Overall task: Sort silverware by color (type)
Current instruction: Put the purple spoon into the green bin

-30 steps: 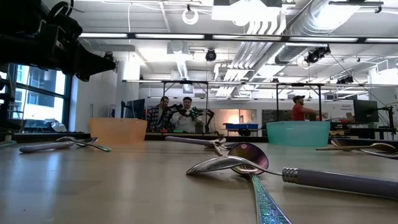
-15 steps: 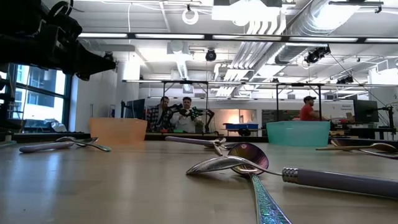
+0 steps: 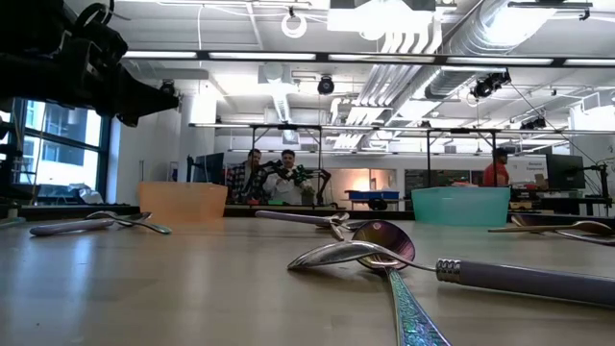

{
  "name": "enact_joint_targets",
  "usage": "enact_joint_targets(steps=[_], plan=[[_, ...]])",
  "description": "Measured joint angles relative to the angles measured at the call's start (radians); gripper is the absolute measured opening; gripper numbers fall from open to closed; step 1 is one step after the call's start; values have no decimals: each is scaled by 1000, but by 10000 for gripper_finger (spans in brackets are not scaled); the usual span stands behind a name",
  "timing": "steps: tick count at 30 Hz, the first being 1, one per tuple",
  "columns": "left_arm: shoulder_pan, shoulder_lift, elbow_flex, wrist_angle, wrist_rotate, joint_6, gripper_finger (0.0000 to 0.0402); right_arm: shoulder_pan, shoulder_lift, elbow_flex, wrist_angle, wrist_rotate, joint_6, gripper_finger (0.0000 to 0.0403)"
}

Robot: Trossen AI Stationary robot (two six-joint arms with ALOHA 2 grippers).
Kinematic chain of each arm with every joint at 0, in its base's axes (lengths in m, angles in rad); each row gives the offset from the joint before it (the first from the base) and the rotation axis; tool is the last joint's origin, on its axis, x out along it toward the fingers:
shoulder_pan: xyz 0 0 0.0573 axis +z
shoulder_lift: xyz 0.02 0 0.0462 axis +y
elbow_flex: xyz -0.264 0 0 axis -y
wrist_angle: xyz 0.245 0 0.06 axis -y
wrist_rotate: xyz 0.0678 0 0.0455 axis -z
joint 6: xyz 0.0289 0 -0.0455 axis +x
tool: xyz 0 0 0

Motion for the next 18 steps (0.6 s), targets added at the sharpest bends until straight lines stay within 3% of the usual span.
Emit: enact_joint_targets(steps=[6,10,18], plan=[[0,0,0,4,0,-1,0,-74,0,-4,84,245,-223,0],[0,0,0,6,0,-1,0,-135,-1,-76,230,284,-376,0],[0,0,0,25,0,-4,0,-311,-1,-405,1023,244,-719,0]])
